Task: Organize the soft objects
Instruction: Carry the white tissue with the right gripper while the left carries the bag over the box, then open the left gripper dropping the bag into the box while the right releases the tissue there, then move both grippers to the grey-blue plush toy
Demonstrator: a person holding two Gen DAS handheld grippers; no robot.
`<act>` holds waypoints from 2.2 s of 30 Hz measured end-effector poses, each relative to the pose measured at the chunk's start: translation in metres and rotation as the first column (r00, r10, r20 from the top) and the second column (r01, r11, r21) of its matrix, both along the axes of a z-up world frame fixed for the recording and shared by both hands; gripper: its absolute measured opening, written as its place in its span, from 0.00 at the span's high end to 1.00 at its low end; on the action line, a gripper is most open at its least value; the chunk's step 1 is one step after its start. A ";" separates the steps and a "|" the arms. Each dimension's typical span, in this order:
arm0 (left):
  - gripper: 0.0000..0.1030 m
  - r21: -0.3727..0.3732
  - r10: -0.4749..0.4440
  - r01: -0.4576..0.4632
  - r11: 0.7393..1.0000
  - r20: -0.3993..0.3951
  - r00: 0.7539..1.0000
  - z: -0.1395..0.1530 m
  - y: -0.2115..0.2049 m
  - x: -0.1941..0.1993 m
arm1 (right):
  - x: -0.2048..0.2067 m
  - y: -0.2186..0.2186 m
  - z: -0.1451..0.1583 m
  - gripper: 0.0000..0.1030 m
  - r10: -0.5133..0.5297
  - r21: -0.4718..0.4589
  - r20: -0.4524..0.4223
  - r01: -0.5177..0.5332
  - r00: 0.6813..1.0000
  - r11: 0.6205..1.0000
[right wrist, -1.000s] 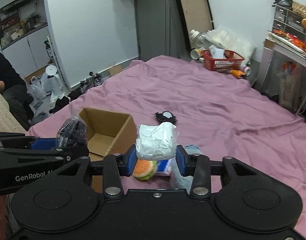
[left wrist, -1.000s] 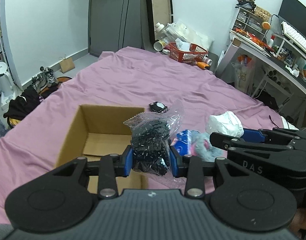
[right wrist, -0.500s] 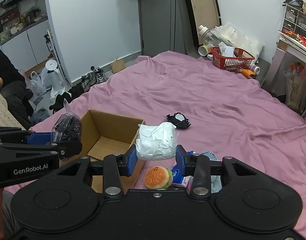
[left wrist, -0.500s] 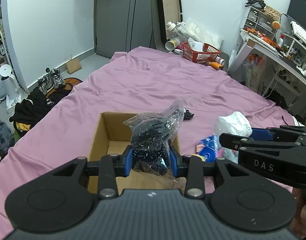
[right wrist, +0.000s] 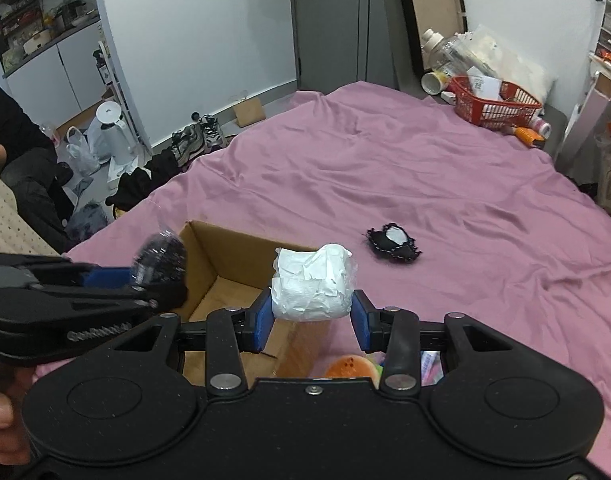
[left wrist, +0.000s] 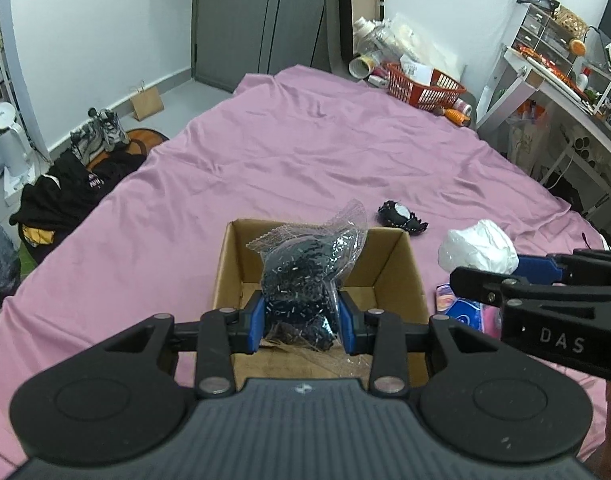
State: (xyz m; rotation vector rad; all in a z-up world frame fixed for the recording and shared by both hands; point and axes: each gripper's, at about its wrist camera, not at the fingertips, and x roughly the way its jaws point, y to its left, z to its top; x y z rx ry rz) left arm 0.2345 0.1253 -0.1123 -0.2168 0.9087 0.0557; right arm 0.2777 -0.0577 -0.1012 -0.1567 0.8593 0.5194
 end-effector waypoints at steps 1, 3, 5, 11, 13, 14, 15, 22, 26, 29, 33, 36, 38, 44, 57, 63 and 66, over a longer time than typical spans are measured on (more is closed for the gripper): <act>0.65 -0.002 -0.001 0.001 1.000 -0.007 1.000 -0.004 0.002 0.003 | 0.002 0.002 -0.001 0.62 0.005 0.004 -0.006 -0.005 1.000 1.000; 0.65 -0.014 -0.003 0.003 1.000 -0.020 1.000 -0.010 0.005 0.009 | 0.003 0.006 -0.002 0.61 0.015 0.007 -0.013 -0.015 1.000 1.000; 0.65 -0.030 -0.007 0.006 1.000 -0.038 0.999 -0.018 0.009 0.014 | 0.007 0.010 -0.005 0.61 0.019 0.013 -0.027 -0.018 0.999 1.000; 0.64 -0.067 0.002 -0.007 0.998 -0.083 0.997 -0.036 0.018 0.026 | 0.015 0.018 -0.016 0.61 0.021 0.030 -0.054 -0.019 0.998 0.999; 0.60 -0.067 0.001 -0.008 0.998 -0.095 0.995 -0.038 0.020 0.030 | 0.017 0.019 -0.019 0.61 0.023 0.046 -0.068 -0.019 0.997 0.999; 0.59 -0.060 0.004 -0.010 0.998 -0.101 0.995 -0.039 0.021 0.032 | 0.018 0.019 -0.021 0.61 0.024 0.052 -0.071 -0.021 0.997 0.998; 0.58 -0.050 0.012 -0.018 0.999 -0.107 0.994 -0.038 0.022 0.032 | 0.019 0.018 -0.021 0.61 0.027 0.062 -0.074 -0.022 0.997 0.998; 0.48 -0.061 0.031 -0.037 0.997 -0.088 0.996 -0.017 0.031 0.027 | 0.024 0.017 -0.028 0.61 0.039 0.101 -0.119 -0.027 0.992 0.995; 0.40 -0.055 0.041 -0.046 0.997 -0.083 0.996 -0.009 0.035 0.022 | 0.023 0.021 -0.028 0.61 0.042 0.096 -0.112 -0.031 0.993 0.995; 0.33 -0.036 0.061 -0.065 0.997 -0.102 0.993 -0.007 0.036 0.020 | 0.023 0.023 -0.028 0.61 0.049 0.104 -0.115 -0.038 0.992 0.994; 0.32 -0.007 0.075 -0.076 0.997 -0.095 0.993 0.000 0.037 0.014 | 0.022 0.026 -0.026 0.56 0.045 0.091 -0.106 -0.035 0.993 0.995; 0.29 0.016 0.087 -0.086 0.996 -0.093 0.992 0.006 0.035 0.011 | 0.020 0.017 -0.017 0.33 0.000 0.117 -0.096 0.011 0.995 0.993; 0.24 0.040 0.097 -0.094 0.995 -0.082 0.992 0.011 0.033 0.008 | 0.017 0.010 -0.010 0.22 -0.015 0.119 -0.069 0.023 0.998 0.993; 0.13 0.027 0.119 -0.118 0.993 -0.059 0.991 0.021 0.028 0.001 | 0.011 -0.015 0.005 0.15 -0.058 0.107 -0.049 0.063 0.997 0.992; 0.00 0.019 0.071 -0.071 0.997 -0.002 0.997 0.049 -0.011 -0.016 | -0.012 -0.074 0.027 0.00 -0.109 0.182 0.009 0.105 0.994 0.978; 0.00 0.019 0.061 -0.062 0.998 0.012 0.998 0.055 -0.034 -0.024 | -0.019 -0.105 0.038 0.00 -0.148 0.221 0.031 0.137 0.989 0.966; 0.00 0.012 0.045 -0.045 0.999 0.014 0.999 0.060 -0.045 -0.028 | -0.023 -0.118 0.042 0.00 -0.180 0.198 0.061 0.165 0.982 0.966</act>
